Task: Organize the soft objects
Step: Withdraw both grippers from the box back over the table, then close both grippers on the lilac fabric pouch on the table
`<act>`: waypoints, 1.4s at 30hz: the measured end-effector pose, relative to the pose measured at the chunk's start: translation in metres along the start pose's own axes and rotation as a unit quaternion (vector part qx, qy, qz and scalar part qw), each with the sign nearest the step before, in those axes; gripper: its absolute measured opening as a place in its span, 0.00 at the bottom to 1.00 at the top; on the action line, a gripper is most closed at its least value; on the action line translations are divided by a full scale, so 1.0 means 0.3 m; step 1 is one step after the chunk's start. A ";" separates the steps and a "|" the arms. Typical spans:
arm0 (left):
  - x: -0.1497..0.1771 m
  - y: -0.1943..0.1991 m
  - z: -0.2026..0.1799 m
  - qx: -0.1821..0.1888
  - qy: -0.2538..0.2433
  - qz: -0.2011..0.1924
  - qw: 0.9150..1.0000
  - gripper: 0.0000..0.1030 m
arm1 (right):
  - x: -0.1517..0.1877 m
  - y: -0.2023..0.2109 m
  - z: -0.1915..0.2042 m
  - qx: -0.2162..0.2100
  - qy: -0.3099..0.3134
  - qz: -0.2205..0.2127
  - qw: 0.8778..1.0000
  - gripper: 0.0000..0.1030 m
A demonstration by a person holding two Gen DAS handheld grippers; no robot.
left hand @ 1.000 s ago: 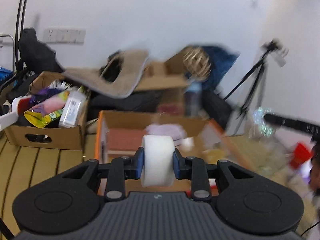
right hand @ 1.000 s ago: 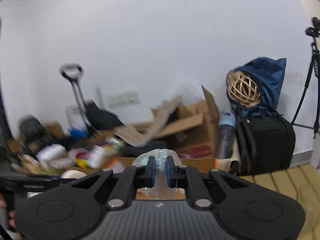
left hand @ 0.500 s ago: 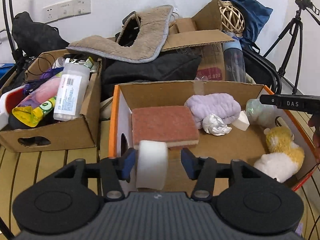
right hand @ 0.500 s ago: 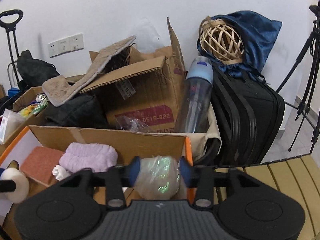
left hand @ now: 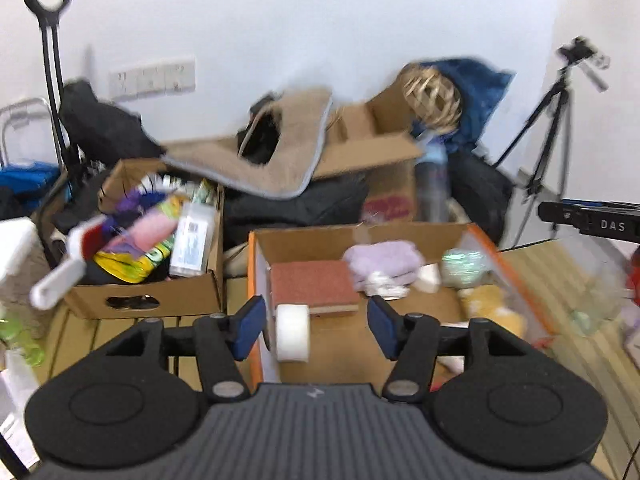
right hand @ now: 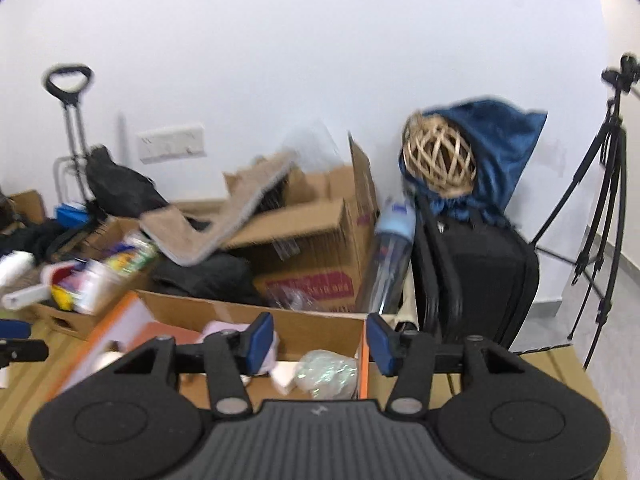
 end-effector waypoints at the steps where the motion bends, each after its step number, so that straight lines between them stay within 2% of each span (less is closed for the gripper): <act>1: 0.010 0.079 -0.016 0.002 -0.003 -0.012 1.000 0.59 | -0.005 0.062 0.011 -0.005 0.004 -0.005 1.000 0.52; 3: 0.031 0.217 -0.043 0.006 -0.013 -0.032 0.999 0.60 | -0.007 0.199 0.035 -0.015 0.015 -0.017 1.000 0.53; 7: 0.110 0.502 -0.080 0.000 -0.012 -0.090 0.996 0.71 | 0.038 0.496 0.093 -0.037 0.029 -0.048 0.998 0.69; 11: 0.255 0.738 -0.111 -0.004 -0.004 -0.125 0.992 0.76 | 0.153 0.759 0.151 -0.060 0.036 -0.074 0.995 0.72; 13: 0.345 0.852 -0.115 -0.011 0.008 -0.143 0.990 0.80 | 0.228 0.890 0.182 -0.071 0.043 -0.090 0.992 0.76; 19: 0.638 1.145 -0.114 -0.062 0.040 -0.205 0.976 0.87 | 0.495 1.250 0.286 -0.086 0.071 -0.140 0.984 0.85; 23: 0.831 1.302 -0.141 -0.072 0.029 -0.240 0.968 0.97 | 0.712 1.431 0.340 -0.092 0.070 -0.165 0.980 0.90; 28: 1.061 1.406 -0.187 -0.104 0.004 -0.262 0.960 1.00 | 0.982 1.532 0.403 -0.067 0.075 -0.160 0.982 0.94; 31: 1.148 1.393 -0.209 -0.095 -0.002 -0.235 0.967 1.00 | 1.124 1.550 0.416 -0.091 0.061 -0.148 0.983 0.94; 34: 1.191 1.366 -0.222 -0.098 -0.006 -0.218 0.971 1.00 | 1.227 1.522 0.406 -0.083 0.033 -0.104 0.991 0.94; 37: 1.195 1.343 -0.227 -0.094 -0.007 -0.213 0.973 1.00 | 1.273 1.494 0.395 -0.074 0.015 -0.076 0.994 0.94; 42: 1.187 1.276 -0.227 -0.088 -0.010 -0.199 0.976 1.00 | 1.279 1.455 0.372 -0.061 0.006 -0.069 0.996 0.94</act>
Point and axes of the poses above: each gripper's, at about its wrist camera, not at the fingertips, and y roughly against the way its jaws point, z to its left, x to its underside, the point moved 5 cm from there along -y, roughly the way its jaws point, and after that the axes turned 1 degree about -z, right-handed, at the moved point
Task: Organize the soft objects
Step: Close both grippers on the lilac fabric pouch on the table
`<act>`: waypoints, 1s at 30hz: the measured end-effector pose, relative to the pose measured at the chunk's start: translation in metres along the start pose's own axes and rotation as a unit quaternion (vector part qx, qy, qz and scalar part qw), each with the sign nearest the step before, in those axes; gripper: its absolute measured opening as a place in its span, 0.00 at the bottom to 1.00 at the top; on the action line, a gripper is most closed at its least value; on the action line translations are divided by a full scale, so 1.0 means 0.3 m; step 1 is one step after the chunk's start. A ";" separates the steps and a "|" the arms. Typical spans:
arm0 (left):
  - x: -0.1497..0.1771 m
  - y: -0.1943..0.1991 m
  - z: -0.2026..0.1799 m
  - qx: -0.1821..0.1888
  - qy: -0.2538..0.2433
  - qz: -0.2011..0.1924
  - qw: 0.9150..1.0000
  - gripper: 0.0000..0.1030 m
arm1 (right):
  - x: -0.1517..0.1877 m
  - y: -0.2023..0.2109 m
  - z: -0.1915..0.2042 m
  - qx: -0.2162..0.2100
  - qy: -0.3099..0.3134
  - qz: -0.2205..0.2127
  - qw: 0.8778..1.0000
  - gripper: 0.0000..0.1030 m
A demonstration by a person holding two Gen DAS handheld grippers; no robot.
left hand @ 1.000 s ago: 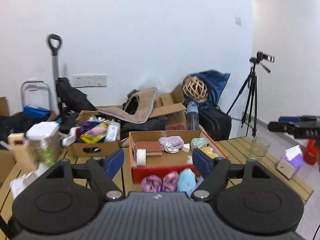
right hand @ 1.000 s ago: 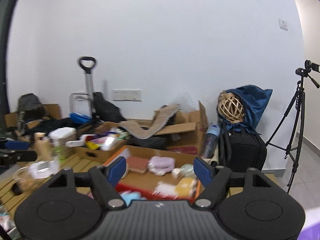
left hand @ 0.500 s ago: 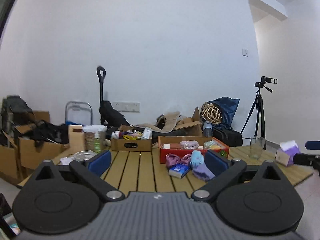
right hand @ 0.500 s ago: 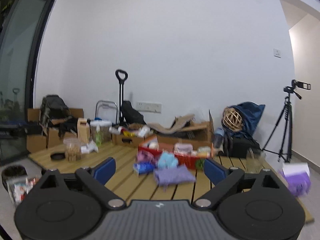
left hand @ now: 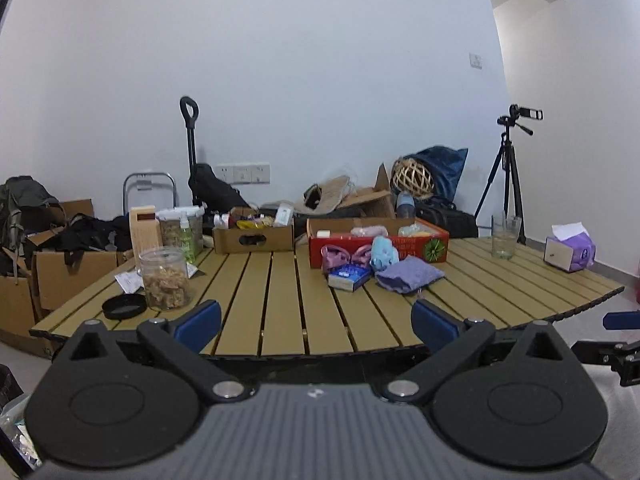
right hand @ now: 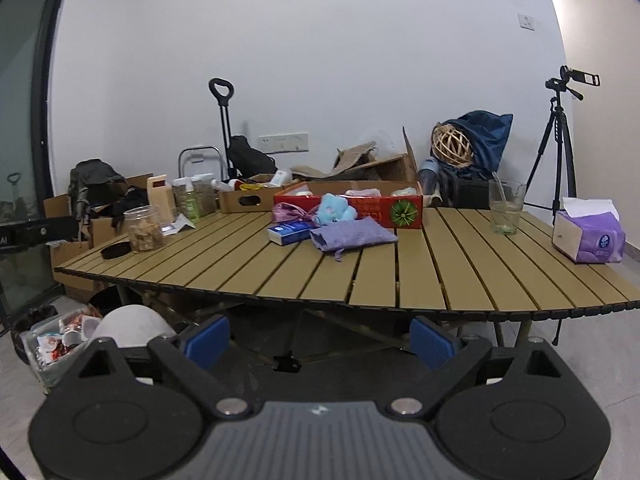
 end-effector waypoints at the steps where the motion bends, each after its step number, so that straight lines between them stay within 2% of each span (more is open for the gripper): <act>1: 0.006 -0.015 0.005 0.000 0.002 0.006 1.000 1.00 | 0.001 -0.012 -0.004 0.001 -0.003 0.002 1.000 0.94; 5: 0.028 -0.077 0.012 0.005 0.006 0.022 1.000 1.00 | -0.008 -0.070 -0.034 0.010 0.003 0.007 1.000 0.94; 14: -0.008 -0.325 -0.065 0.045 0.008 0.043 0.998 1.00 | -0.101 -0.260 -0.124 0.021 -0.012 0.005 1.000 0.93; 19: -0.016 -0.520 -0.136 0.076 0.027 0.074 0.994 1.00 | -0.166 -0.408 -0.182 0.025 -0.021 0.003 0.999 0.93; 22: -0.029 -0.653 -0.177 0.096 0.040 0.093 0.990 1.00 | -0.206 -0.508 -0.213 0.039 -0.003 0.008 0.999 0.92; 28: -0.018 -0.905 -0.251 0.113 0.076 0.145 0.980 1.00 | -0.307 -0.713 -0.292 0.041 0.011 0.011 0.999 0.92; 30: -0.026 -0.982 -0.277 0.118 0.076 0.149 0.979 1.00 | -0.352 -0.803 -0.314 0.037 0.016 0.013 0.999 0.92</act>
Point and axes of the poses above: each gripper's, at about its wrist camera, not at the fingertips, and y roughly against the way its jaws point, z to its left, x to its underside, the point moved 5 cm from there along -y, roughly the way its jaws point, and after that the axes turned 1 degree about -z, right-handed, at the moved point
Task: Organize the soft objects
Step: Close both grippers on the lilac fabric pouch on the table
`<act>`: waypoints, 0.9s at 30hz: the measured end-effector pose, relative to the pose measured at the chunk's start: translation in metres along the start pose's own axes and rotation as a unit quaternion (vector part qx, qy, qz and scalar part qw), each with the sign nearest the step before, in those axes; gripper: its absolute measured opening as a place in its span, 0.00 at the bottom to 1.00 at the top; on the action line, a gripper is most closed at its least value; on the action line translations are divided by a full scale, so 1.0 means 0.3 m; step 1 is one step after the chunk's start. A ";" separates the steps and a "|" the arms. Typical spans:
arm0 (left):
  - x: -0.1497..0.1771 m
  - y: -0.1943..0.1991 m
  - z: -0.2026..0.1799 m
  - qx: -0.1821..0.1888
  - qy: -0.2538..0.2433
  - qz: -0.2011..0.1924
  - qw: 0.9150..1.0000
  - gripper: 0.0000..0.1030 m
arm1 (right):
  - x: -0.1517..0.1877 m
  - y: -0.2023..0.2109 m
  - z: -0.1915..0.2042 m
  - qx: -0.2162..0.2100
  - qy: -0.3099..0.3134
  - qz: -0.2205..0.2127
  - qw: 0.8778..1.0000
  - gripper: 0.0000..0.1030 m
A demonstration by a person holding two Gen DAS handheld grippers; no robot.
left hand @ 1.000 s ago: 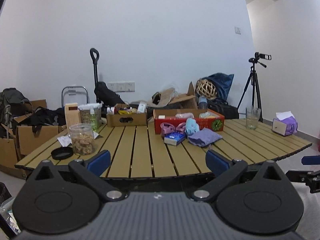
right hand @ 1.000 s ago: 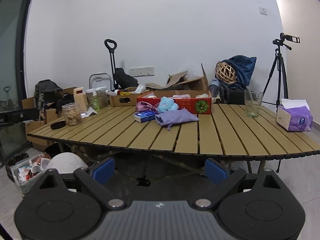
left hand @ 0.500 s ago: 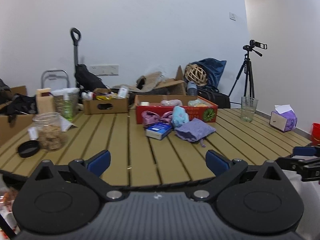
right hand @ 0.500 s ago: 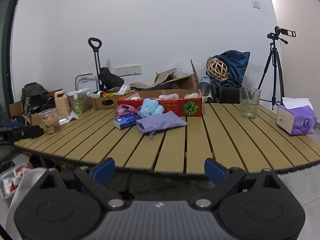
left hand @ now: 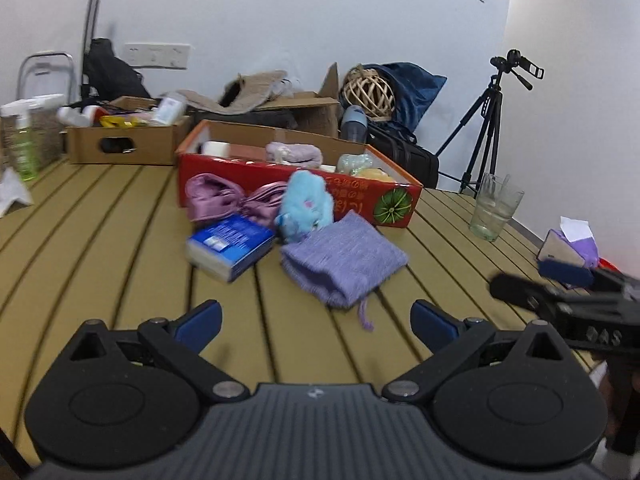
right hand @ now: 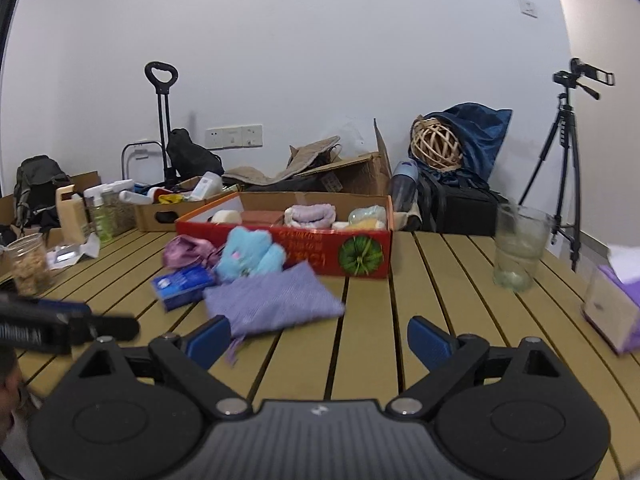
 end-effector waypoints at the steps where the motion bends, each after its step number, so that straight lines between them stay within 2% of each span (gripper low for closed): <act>1: -0.015 -0.037 -0.005 -0.001 0.001 0.002 1.000 1.00 | -0.021 -0.044 -0.005 -0.003 0.004 -0.001 1.000 0.92; 3: -0.046 -0.121 -0.002 -0.009 0.011 0.011 1.000 0.99 | -0.064 -0.161 -0.017 -0.012 0.004 0.008 1.000 0.87; 5: -0.069 -0.199 -0.006 -0.018 0.011 0.016 1.000 0.98 | -0.094 -0.282 -0.030 -0.027 -0.009 0.025 0.999 0.79; 7: -0.080 -0.265 -0.012 -0.015 0.002 0.021 1.000 0.91 | -0.113 -0.391 -0.039 -0.041 -0.023 0.035 0.998 0.79; 9: -0.070 -0.320 -0.005 0.003 0.010 0.037 0.999 0.73 | -0.114 -0.502 -0.038 -0.052 -0.030 0.053 0.997 0.76; 11: -0.042 -0.350 0.003 0.025 0.021 0.057 0.998 0.60 | -0.094 -0.575 -0.030 -0.076 -0.048 0.075 0.993 0.71; 12: -0.033 -0.350 0.003 0.028 0.018 0.052 0.998 0.54 | -0.077 -0.608 -0.030 -0.091 -0.065 0.085 0.990 0.69; 13: -0.034 -0.345 0.003 0.029 0.011 0.050 0.998 0.48 | -0.059 -0.629 -0.030 -0.098 -0.076 0.097 0.988 0.62; 14: -0.034 -0.343 0.004 0.038 0.011 0.050 0.998 0.31 | -0.039 -0.643 -0.029 -0.109 -0.087 0.109 0.984 0.57; 15: -0.031 -0.341 0.012 0.055 0.016 0.054 0.997 0.20 | -0.029 -0.635 -0.029 -0.120 -0.102 0.110 0.981 0.53; 17: -0.027 -0.339 0.033 0.066 0.029 0.058 0.996 0.17 | -0.019 -0.597 -0.035 -0.130 -0.128 0.117 0.976 0.45; 19: -0.029 -0.330 0.055 0.066 0.041 0.056 0.995 0.15 | 0.001 -0.535 -0.027 -0.132 -0.143 0.116 0.974 0.42; 24: -0.027 -0.323 0.042 0.079 0.040 0.056 0.995 0.09 | 0.035 -0.451 0.006 -0.119 -0.147 0.094 0.977 0.34; 27: -0.029 -0.317 0.029 0.083 0.031 0.049 0.995 0.07 | 0.032 -0.433 0.003 -0.116 -0.150 0.084 0.978 0.24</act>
Point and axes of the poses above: each gripper's, at about its wrist camera, not at the fingertips, and y roughly against the way its jaws point, z to its left, x to its underside, the point moved 5 cm from there along -y, roughly the way its jaws point, and after that the axes turned 1 degree about -z, right-handed, at the moved point
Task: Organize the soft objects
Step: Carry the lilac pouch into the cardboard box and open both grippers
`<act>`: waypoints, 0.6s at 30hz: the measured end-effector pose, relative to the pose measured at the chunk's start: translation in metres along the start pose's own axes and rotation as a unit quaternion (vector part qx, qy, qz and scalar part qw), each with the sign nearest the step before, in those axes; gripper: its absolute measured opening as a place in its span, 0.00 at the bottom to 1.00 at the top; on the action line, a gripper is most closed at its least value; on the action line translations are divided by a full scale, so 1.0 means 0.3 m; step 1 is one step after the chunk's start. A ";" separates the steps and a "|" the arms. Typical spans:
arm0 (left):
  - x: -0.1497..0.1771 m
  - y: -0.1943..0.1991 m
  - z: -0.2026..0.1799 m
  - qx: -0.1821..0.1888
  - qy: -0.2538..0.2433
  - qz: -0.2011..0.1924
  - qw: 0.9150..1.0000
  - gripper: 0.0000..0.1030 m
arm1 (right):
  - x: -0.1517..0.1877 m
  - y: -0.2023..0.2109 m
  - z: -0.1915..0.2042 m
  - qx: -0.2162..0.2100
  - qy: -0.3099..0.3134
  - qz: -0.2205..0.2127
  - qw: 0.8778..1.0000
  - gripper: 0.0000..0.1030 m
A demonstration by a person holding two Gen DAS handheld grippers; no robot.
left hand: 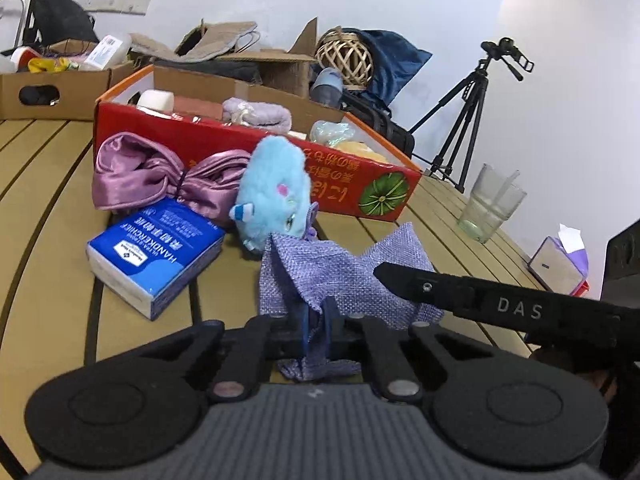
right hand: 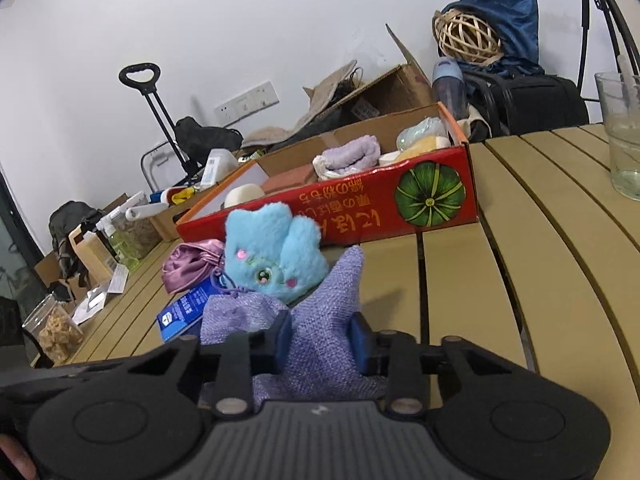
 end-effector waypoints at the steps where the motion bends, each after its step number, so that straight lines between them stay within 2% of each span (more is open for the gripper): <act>1: -0.001 0.003 0.000 0.000 0.000 -0.003 1.000 0.06 | -0.004 0.006 -0.002 -0.002 0.001 -0.001 1.000 0.21; 6: -0.017 0.039 -0.020 0.010 -0.013 -0.032 0.999 0.03 | -0.011 0.033 0.001 -0.010 0.003 -0.007 1.000 0.16; 11: -0.074 0.117 -0.059 0.021 -0.024 -0.073 0.997 0.03 | -0.075 0.097 0.044 -0.028 0.006 -0.044 0.999 0.15; 14: -0.155 0.158 -0.065 0.029 -0.028 -0.081 0.996 0.03 | -0.146 0.106 0.077 -0.042 0.000 -0.055 0.998 0.15; 18: -0.359 0.170 -0.013 0.015 -0.035 -0.088 0.995 0.03 | -0.314 0.027 0.138 -0.068 -0.006 -0.055 0.996 0.15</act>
Point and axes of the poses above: each gripper's, at about its wrist camera, not at the fingertips, and y roughly against the way its jaws point, z to its left, x to its underside, the point moved 5 cm from there along -y, roughly the way its jaws point, and after that the axes turned 1 degree about -z, right-handed, at the moved point
